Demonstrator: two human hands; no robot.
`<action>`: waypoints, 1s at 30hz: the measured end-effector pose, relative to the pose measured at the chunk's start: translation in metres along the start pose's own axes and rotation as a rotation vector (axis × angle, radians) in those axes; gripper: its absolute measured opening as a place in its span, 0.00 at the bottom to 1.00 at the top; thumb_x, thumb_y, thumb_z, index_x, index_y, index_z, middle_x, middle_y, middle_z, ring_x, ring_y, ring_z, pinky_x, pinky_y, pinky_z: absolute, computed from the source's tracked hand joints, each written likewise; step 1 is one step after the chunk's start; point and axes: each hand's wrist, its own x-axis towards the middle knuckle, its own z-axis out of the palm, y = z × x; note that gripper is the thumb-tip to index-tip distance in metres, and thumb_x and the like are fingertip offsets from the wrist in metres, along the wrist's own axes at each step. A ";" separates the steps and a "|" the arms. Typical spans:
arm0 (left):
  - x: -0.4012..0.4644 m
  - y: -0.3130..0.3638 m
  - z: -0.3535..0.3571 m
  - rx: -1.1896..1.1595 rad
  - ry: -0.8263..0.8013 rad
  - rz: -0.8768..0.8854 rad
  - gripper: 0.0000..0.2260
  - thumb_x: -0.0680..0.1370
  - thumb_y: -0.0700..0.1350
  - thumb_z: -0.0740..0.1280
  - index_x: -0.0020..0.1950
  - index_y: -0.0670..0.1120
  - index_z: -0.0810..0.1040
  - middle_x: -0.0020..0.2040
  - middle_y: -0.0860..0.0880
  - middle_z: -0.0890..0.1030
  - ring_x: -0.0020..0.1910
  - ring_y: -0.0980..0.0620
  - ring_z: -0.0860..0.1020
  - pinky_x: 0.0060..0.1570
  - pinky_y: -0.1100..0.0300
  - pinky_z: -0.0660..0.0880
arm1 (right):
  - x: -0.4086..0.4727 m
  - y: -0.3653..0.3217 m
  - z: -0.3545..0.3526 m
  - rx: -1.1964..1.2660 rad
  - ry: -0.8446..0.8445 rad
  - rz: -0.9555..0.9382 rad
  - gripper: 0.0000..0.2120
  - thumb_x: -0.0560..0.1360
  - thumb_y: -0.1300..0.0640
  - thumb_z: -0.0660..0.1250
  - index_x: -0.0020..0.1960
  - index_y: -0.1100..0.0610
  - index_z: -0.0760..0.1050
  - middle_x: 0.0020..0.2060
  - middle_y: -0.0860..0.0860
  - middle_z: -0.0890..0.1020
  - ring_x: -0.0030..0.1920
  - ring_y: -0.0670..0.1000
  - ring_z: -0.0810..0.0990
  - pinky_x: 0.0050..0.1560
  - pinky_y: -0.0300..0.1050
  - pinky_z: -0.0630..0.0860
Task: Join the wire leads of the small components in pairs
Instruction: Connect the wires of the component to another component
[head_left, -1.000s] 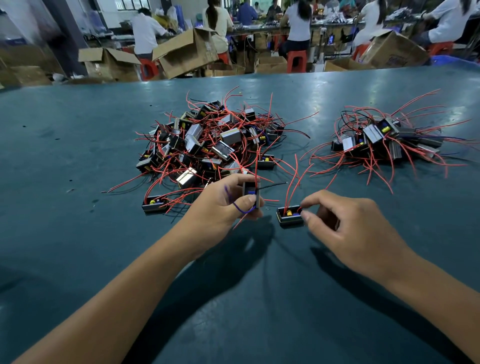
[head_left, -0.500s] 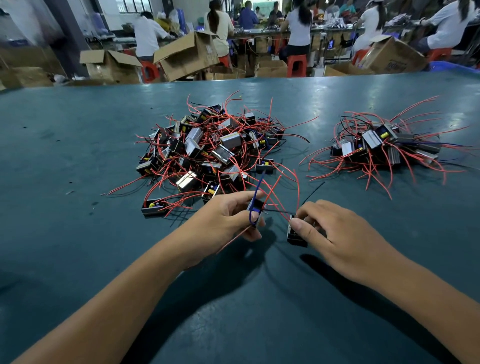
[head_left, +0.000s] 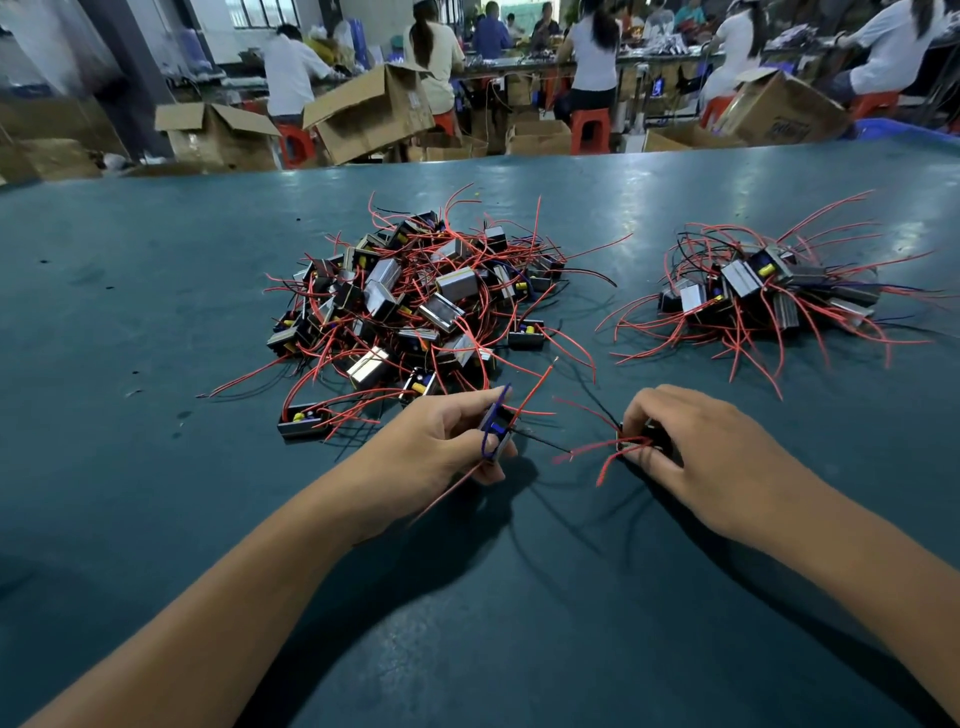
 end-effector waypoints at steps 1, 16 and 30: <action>0.000 0.001 -0.001 0.014 0.006 0.006 0.22 0.81 0.33 0.63 0.74 0.47 0.70 0.43 0.49 0.83 0.39 0.54 0.82 0.45 0.66 0.76 | 0.000 0.002 -0.002 0.015 -0.015 -0.022 0.07 0.75 0.54 0.70 0.45 0.48 0.72 0.40 0.42 0.74 0.44 0.47 0.73 0.45 0.44 0.68; -0.004 -0.002 -0.004 0.090 -0.122 -0.005 0.12 0.79 0.30 0.62 0.59 0.43 0.71 0.42 0.45 0.85 0.38 0.48 0.80 0.41 0.58 0.78 | 0.000 0.010 -0.012 0.110 0.031 -0.143 0.08 0.70 0.49 0.75 0.46 0.46 0.77 0.37 0.44 0.74 0.40 0.43 0.73 0.41 0.39 0.67; 0.000 -0.005 -0.014 0.575 -0.079 0.078 0.12 0.79 0.40 0.68 0.59 0.52 0.84 0.46 0.53 0.83 0.47 0.50 0.81 0.52 0.52 0.77 | 0.003 0.012 -0.012 0.401 -0.068 -0.138 0.04 0.74 0.53 0.73 0.43 0.45 0.80 0.41 0.42 0.80 0.43 0.46 0.80 0.40 0.33 0.74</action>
